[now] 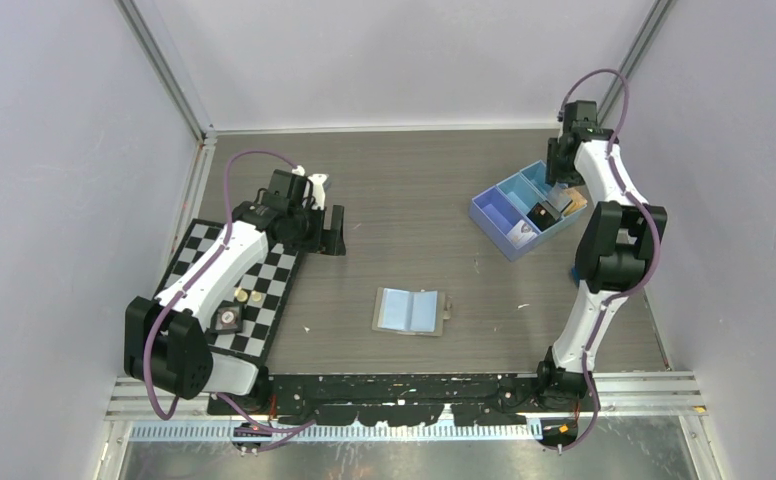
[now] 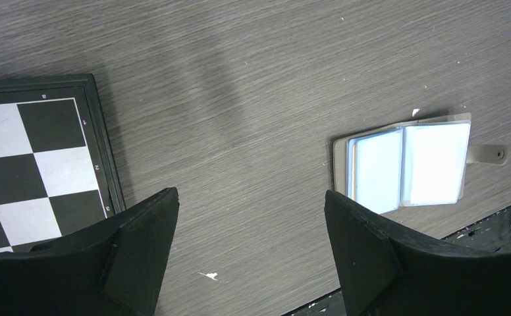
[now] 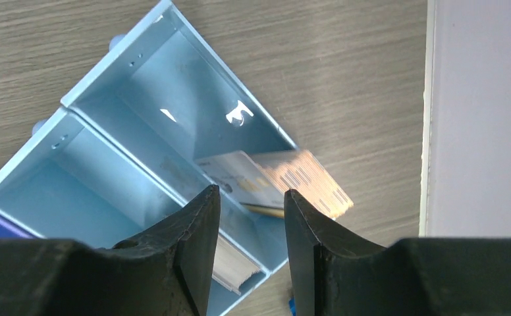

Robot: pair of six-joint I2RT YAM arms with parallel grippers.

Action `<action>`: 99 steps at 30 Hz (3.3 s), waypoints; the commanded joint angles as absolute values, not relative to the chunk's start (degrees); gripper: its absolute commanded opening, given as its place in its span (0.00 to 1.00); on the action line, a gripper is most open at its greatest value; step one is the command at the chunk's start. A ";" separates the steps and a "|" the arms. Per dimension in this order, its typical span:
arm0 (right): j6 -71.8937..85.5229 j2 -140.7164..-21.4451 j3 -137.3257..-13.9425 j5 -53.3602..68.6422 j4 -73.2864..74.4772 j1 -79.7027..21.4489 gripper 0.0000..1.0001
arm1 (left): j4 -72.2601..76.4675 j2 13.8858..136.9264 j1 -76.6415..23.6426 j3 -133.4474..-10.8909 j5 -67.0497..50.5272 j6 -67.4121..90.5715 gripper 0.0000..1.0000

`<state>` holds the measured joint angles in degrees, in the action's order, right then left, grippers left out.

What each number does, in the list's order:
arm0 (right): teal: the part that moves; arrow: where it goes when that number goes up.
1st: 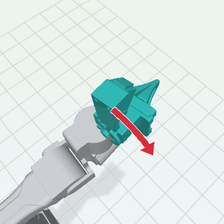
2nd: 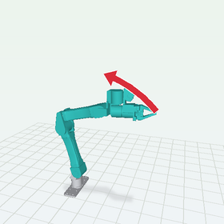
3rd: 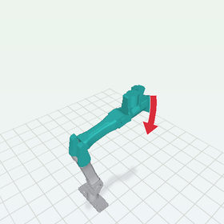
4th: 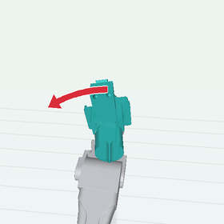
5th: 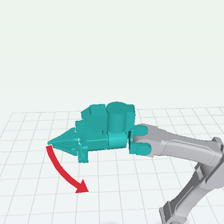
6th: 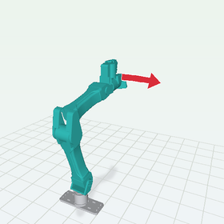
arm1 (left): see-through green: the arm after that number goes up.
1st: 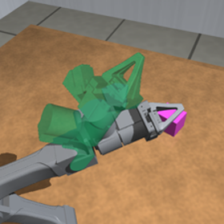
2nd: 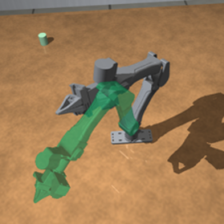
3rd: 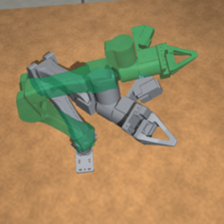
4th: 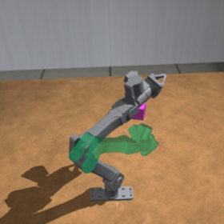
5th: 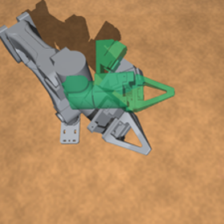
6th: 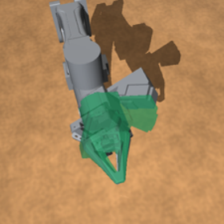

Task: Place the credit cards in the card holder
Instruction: Pick up the credit card from the storage box.

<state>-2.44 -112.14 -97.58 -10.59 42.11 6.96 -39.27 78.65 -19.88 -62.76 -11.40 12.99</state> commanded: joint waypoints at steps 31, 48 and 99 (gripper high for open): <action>-16.45 -123.16 -111.86 -3.74 51.16 6.25 0.36 | -38.84 80.10 -20.06 -62.93 -12.00 12.04 0.84; -16.53 -121.03 -110.28 -7.00 51.06 3.93 0.32 | -38.98 80.19 -20.06 -63.03 -12.39 12.12 0.84; -0.39 -90.39 -95.97 -1.07 43.87 -5.73 0.00 | -35.34 77.62 -21.19 -62.37 -25.65 10.32 0.75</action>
